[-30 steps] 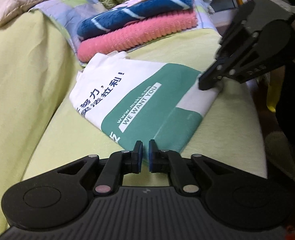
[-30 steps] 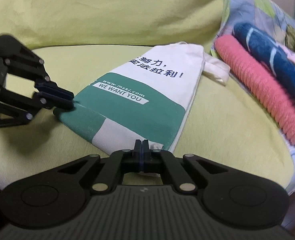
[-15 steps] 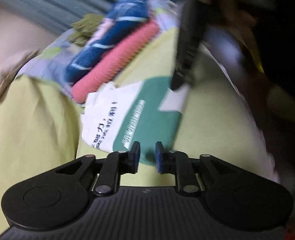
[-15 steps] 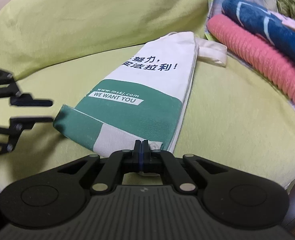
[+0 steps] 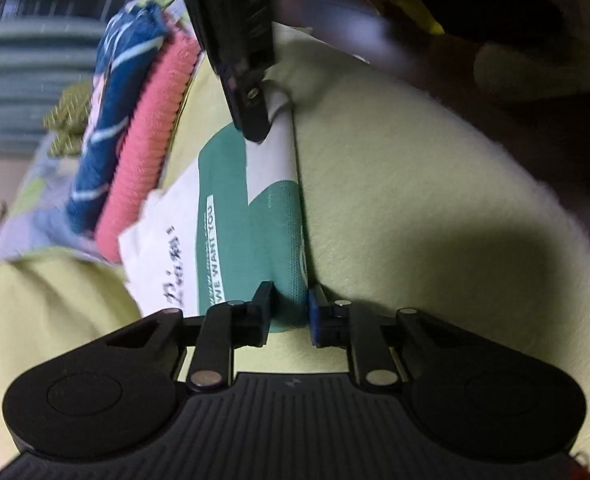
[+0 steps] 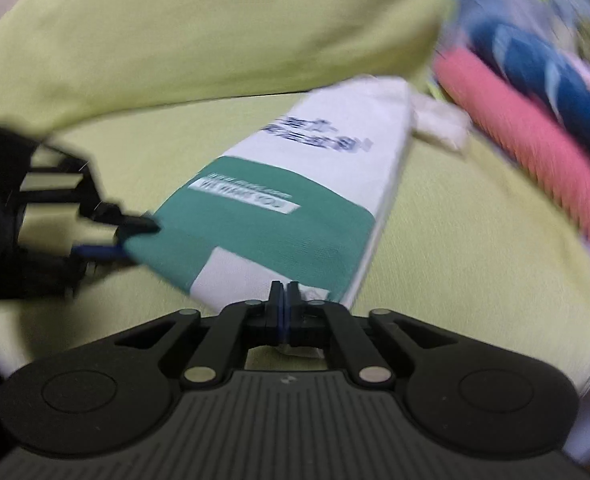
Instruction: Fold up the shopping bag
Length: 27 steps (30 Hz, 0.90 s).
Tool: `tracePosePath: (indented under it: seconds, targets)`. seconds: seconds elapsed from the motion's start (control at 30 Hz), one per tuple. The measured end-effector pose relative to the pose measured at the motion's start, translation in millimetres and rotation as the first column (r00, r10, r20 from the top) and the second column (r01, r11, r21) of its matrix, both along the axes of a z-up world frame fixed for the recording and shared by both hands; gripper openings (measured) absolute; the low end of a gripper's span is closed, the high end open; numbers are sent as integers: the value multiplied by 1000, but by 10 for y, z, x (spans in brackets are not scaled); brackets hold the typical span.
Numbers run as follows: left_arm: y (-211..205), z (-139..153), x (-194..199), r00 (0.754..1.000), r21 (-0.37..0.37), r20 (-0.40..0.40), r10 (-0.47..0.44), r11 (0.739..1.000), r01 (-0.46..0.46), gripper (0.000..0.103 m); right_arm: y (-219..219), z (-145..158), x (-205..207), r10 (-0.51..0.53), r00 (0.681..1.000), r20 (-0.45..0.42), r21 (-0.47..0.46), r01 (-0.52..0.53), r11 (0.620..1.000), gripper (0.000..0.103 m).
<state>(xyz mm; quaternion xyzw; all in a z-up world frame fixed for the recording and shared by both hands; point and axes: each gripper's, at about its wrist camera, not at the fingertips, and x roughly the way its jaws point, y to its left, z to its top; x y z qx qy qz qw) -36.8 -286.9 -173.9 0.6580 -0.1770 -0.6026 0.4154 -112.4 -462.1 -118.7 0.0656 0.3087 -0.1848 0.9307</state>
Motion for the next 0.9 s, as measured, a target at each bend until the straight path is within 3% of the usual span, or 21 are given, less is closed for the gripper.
tracePosePath:
  seconds: [0.07, 0.13, 0.2, 0.27, 0.4, 0.47, 0.53, 0.6, 0.67, 0.73, 0.8, 0.87, 0.9]
  targets:
    - [-18, 56, 37, 999, 11, -46, 13, 1000, -13, 18, 166, 79, -31, 85, 996, -22, -133, -87, 987, 27]
    - [-24, 75, 58, 997, 13, -68, 20, 1000, -20, 18, 386, 127, -94, 184, 981, -68, -317, -196, 928, 48]
    - [-30, 88, 76, 996, 15, -85, 24, 1000, -23, 18, 545, 59, -165, 284, 943, -172, -480, -332, 812, 48]
    - [-20, 121, 89, 994, 19, -104, 29, 999, -27, 18, 617, -80, -225, 344, 891, -296, -586, -454, 671, 46]
    - [-6, 187, 127, 989, 33, -145, 37, 999, -32, 18, 605, -451, -314, 355, 781, -514, -691, -622, 368, 39]
    - [-10, 219, 161, 986, 43, -164, 35, 999, -28, 18, 595, -581, -388, 364, 753, -549, -731, -643, 229, 36]
    - [-36, 255, 205, 981, 59, -190, 35, 998, -24, 18, 561, -685, -416, 360, 732, -579, -743, -655, 136, 34]
    - [-55, 291, 243, 975, 77, -218, 36, 997, -20, 19, 509, -727, -443, 384, 716, -583, -745, -660, 98, 34]
    - [-92, 329, 284, 968, 96, -248, 42, 995, -19, 19, 452, -707, -453, 419, 711, -565, -736, -664, 133, 31]
    - [-134, 384, 341, 953, 119, -297, 66, 992, -32, 21, 370, -622, -435, 462, 714, -527, -706, -670, 231, 29]
    - [-194, 457, 412, 924, 155, -364, 117, 986, -64, 22, 230, -423, -355, 514, 730, -450, -607, -672, 424, 26]
    - [-281, 546, 508, 877, 207, -443, 189, 973, -105, 23, 3, -163, -220, 562, 747, -356, -419, -665, 619, 26]
    - [-330, 589, 566, 848, 238, -480, 225, 964, -121, 23, -135, -46, -147, 578, 758, -302, -302, -651, 696, 26]
